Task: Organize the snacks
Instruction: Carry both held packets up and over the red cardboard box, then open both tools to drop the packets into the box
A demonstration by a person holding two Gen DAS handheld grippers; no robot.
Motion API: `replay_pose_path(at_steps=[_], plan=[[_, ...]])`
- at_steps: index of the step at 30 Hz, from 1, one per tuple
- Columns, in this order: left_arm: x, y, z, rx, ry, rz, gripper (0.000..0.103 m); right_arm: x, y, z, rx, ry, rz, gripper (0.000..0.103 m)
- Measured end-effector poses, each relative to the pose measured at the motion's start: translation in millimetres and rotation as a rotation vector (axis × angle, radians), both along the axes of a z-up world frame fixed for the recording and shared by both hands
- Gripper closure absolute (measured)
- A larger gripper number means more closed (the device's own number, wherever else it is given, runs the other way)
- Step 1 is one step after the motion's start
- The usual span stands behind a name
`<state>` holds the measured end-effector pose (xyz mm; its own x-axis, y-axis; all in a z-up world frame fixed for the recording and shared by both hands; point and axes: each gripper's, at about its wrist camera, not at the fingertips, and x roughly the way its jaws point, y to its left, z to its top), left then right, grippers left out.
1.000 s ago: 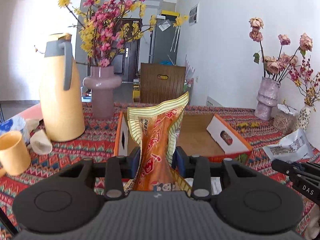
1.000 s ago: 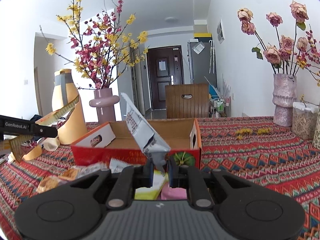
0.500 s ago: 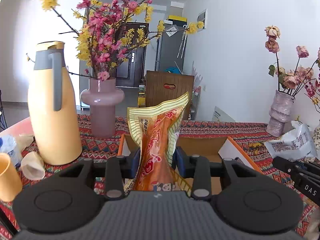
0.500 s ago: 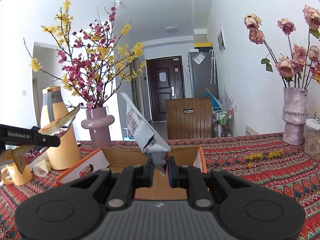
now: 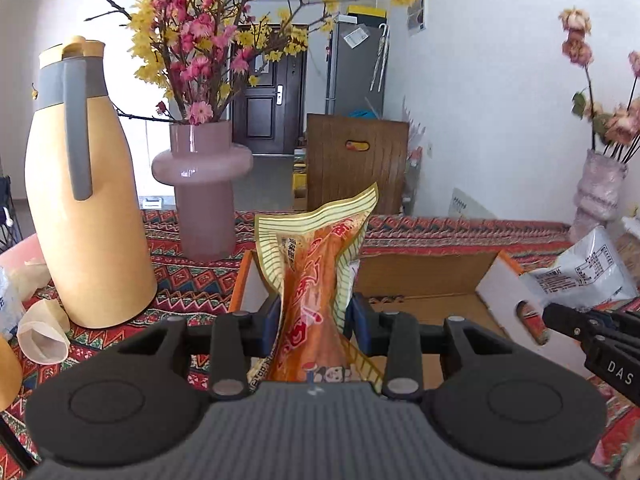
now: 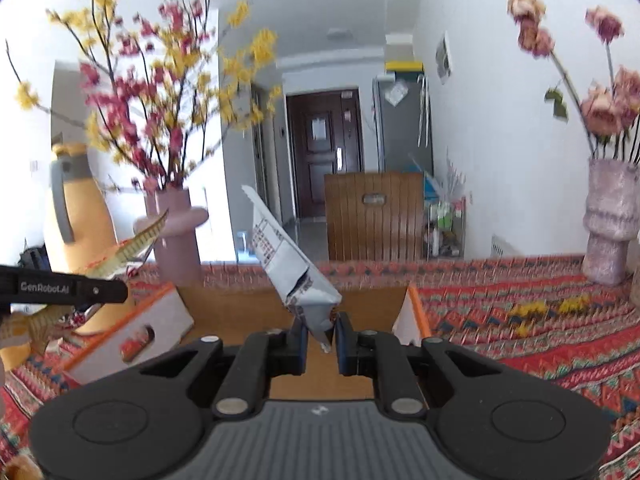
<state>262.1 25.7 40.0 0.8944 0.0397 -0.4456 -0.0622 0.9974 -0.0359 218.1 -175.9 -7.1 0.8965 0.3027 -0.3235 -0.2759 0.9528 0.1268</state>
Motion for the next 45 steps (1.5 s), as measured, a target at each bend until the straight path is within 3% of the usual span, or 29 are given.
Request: replay_pose_path(at_steps=[8,14,16,17,18,19,20,22,25,45], plan=[[6.9,-6.4,-12.2,0.022,0.023,-0.003,0.064,11.9,9.5,-17.9,-0.053,0.061,-0.015,0.089],[5.9,-6.8,-14.8,0.027,0.025,-0.011,0.049,12.8,12.6,-20.3,-0.065,0.082,-0.011,0.085],[3.5,-6.8,-14.0,0.024,0.017,-0.014,0.036,12.7,13.1,-20.2,-0.070,0.089,-0.015,0.085],[1.3,-6.7,-13.1,0.024,0.009,-0.013,0.030,12.2,12.7,-20.0,-0.068,0.089,-0.013,0.081],[-1.5,-6.5,-12.0,0.025,-0.002,-0.009,0.019,11.2,12.1,-19.9,-0.065,0.089,-0.013,0.070],[-4.0,-6.7,-10.5,0.025,-0.013,-0.008,0.013,10.0,11.7,-19.3,-0.064,0.086,-0.016,0.054],[-6.9,-6.5,-9.1,0.023,-0.025,-0.009,0.011,8.5,11.2,-18.6,-0.063,0.082,-0.019,0.044],[-10.4,-5.0,-6.6,0.015,-0.038,-0.004,0.000,4.5,9.3,-15.9,-0.063,0.065,-0.024,0.011],[-11.7,-2.8,-4.9,-0.001,-0.043,-0.004,0.000,-0.4,8.4,-13.3,-0.067,0.050,-0.026,0.000],[-40.2,-7.9,14.6,0.005,-0.117,-0.007,0.000,-19.6,-2.4,2.7,-0.038,-0.021,-0.038,0.000]])
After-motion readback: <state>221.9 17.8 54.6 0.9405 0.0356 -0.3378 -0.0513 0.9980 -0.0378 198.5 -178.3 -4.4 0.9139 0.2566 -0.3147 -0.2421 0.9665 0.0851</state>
